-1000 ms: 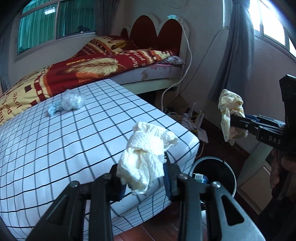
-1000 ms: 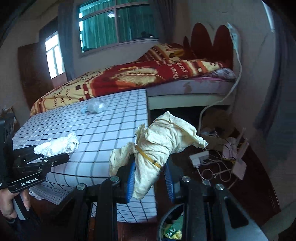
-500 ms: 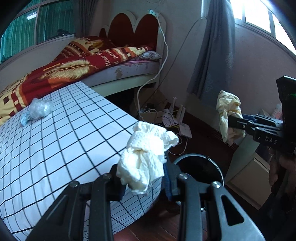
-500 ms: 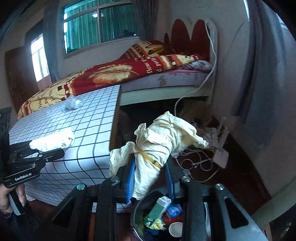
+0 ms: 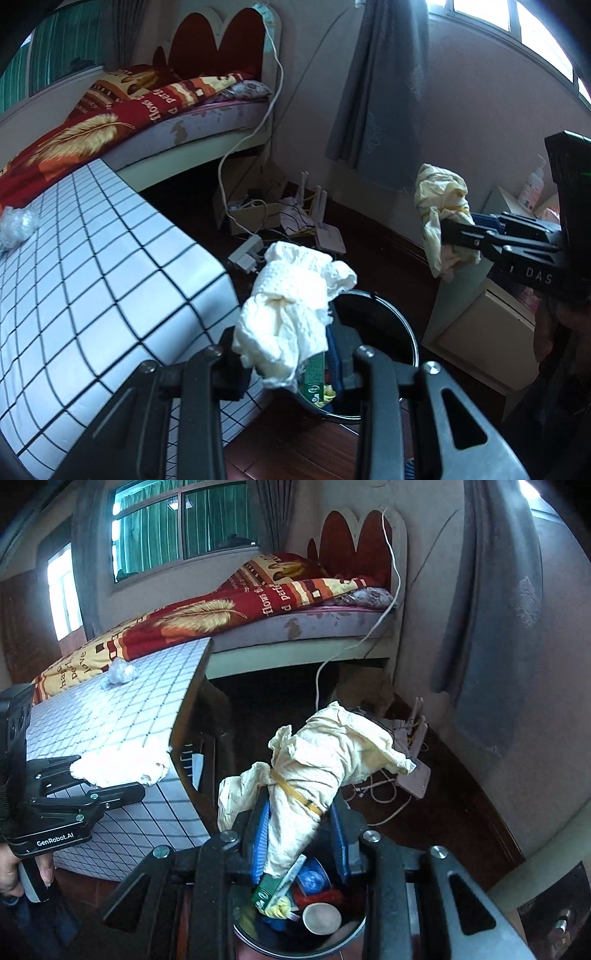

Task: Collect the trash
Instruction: 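Open both tools to drop the tissue and beige cloth into the bucket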

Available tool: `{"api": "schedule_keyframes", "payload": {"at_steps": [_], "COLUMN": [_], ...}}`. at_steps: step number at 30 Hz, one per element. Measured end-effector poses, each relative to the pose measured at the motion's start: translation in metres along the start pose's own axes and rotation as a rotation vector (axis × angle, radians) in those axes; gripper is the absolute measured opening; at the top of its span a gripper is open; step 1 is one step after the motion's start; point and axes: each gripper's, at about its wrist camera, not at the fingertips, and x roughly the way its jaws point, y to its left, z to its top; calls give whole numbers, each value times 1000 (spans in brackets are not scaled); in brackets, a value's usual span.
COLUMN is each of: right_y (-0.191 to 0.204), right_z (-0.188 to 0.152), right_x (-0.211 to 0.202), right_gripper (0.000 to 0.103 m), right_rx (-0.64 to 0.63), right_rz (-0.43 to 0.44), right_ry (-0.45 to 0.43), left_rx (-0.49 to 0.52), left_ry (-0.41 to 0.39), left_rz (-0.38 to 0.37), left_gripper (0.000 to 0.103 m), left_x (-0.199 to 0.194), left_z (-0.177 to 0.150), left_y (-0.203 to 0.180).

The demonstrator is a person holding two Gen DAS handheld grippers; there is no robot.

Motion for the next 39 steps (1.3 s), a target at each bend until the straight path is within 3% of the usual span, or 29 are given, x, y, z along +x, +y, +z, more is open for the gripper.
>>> {"api": "schedule_keyframes", "payload": {"at_steps": [16, 30, 31, 32, 33, 34, 36, 39], "right_y": [-35, -18, -17, -17, -20, -25, -34, -48], "right_z": [-60, -103, -108, -111, -117, -120, -122, -120], "right_x": [39, 113, 123, 127, 134, 139, 141, 139], "right_gripper": [32, 33, 37, 53, 69, 100, 103, 103], "right_rx": [-20, -151, -174, -191, -210, -211, -191, -157], "right_rz": [-20, 97, 91, 69, 25, 0, -32, -74], "right_ry": [152, 350, 373, 379, 382, 392, 398, 382], "left_rx": [31, -29, -34, -35, -36, -42, -73, -81], "left_ry": [134, 256, 262, 273, 302, 307, 296, 289], "left_rz": [-105, -143, -158, -157, -114, -88, -44, 16], "left_gripper": [35, 35, 39, 44, 64, 82, 99, 103], "left_x": [63, 118, 123, 128, 136, 138, 136, 132], "left_z": [-30, -52, -54, -56, -60, -61, -64, -69], "left_y": [-35, -35, -34, -33, -32, -29, -20, -12]}}
